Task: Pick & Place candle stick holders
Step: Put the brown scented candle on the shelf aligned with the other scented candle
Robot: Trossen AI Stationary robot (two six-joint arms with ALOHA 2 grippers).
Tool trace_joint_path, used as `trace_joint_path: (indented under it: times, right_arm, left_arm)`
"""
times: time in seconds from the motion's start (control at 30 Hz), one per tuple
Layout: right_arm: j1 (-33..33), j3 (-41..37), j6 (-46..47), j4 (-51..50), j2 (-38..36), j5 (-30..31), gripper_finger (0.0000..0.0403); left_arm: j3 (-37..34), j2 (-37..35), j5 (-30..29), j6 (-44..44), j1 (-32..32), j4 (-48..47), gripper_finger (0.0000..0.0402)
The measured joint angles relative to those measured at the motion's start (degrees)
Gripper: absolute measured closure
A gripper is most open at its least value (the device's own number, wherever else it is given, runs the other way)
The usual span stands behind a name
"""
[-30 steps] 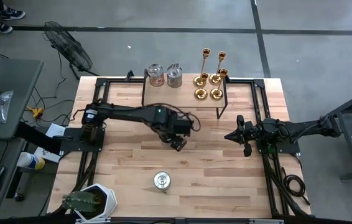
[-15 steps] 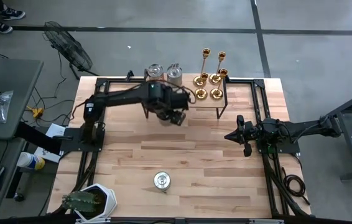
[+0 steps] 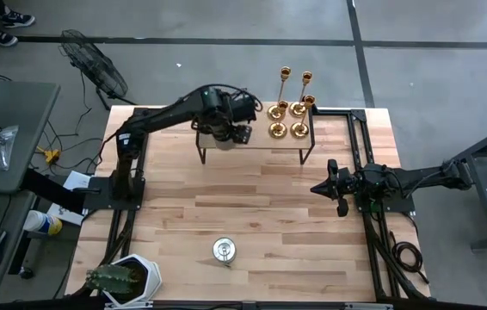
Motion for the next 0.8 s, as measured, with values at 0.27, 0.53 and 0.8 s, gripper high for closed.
trace_joint_path:
  times: [0.27,0.53,0.8]
  right_arm:
    - [0.0,0.0,0.0,0.0,0.0,0.0,0.0399]
    - [0.0,0.0,0.0,0.0,0.0,0.0,0.0399]
    - [0.0,0.0,0.0,0.0,0.0,0.0,0.0399]
  left_arm:
    - [-0.1,0.0,-0.2,-0.5,3.9,0.0,0.0048]
    - [-2.1,0.0,1.5,-1.7,5.9,0.0,0.0048]
    - [-3.8,0.0,1.6,-2.2,7.0,0.0,0.0048]
